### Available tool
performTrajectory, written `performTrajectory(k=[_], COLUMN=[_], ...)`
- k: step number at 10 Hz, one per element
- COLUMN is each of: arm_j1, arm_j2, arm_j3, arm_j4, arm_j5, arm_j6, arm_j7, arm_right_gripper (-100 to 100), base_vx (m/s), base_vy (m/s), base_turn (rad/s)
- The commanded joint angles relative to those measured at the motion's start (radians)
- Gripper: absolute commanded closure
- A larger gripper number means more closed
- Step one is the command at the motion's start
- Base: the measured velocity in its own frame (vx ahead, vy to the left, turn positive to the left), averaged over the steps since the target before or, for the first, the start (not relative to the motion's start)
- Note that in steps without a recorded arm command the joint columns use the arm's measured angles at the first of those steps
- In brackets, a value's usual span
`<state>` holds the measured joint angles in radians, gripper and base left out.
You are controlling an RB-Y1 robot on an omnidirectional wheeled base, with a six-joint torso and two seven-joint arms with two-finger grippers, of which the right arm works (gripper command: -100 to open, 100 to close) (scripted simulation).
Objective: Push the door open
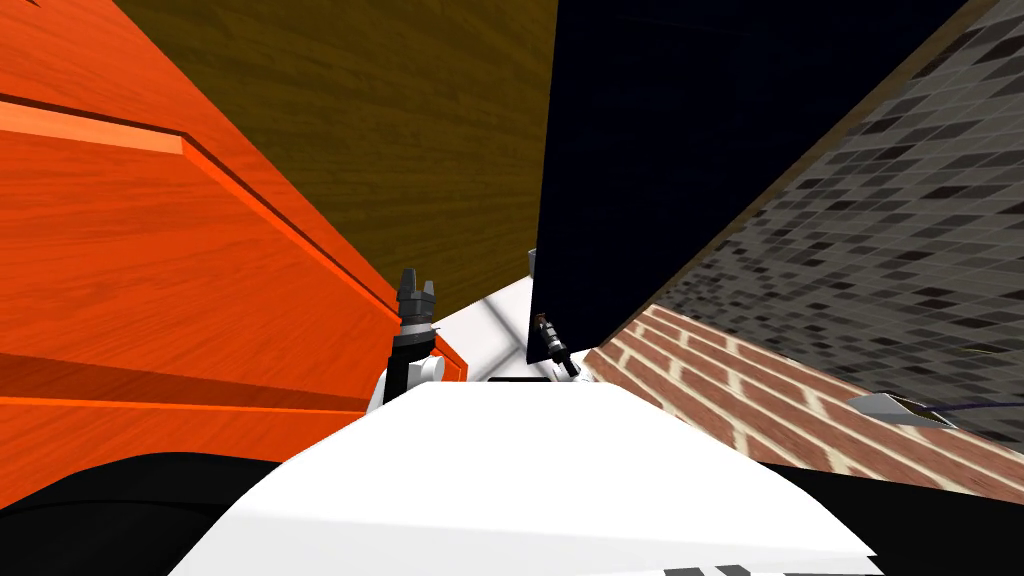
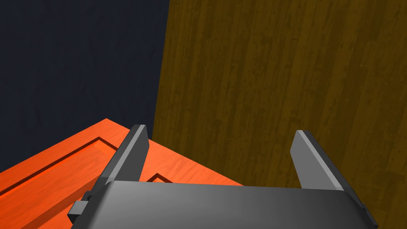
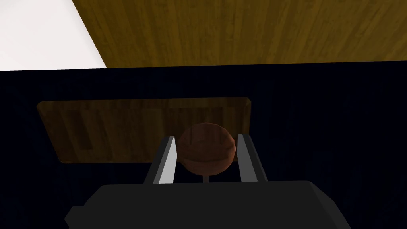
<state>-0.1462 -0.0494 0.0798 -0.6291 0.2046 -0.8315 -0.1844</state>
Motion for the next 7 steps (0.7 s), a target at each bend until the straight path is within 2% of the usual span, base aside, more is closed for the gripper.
performTrajectory(k=[1, 4, 5, 6, 7], arm_j1=[0.0, 0.001, 0.002, 0.015, 0.015], arm_j2=[-0.012, -0.027, -0.032, -0.022, -0.022], arm_j3=[-0.008, -0.023, -0.029, -0.015, -0.015], arm_j4=[-0.002, -0.005, -0.007, -0.023, -0.023], arm_j5=[-0.005, -0.013, -0.017, -0.01, -0.01], arm_j6=[0.003, 0.007, 0.01, 0.021, 0.021], arm_j7=[0.008, 0.022, 0.029, 0.032, 0.032], arm_right_gripper=[100, 100, 100, -100, -100], base_vx=[0.127, 0.232, 0.239, 0.018, -0.15], base_vy=[0.037, 0.031, 0.012, -0.025, -0.1], base_turn=[-0.113, -0.112, -0.235, -0.136, -0.015])
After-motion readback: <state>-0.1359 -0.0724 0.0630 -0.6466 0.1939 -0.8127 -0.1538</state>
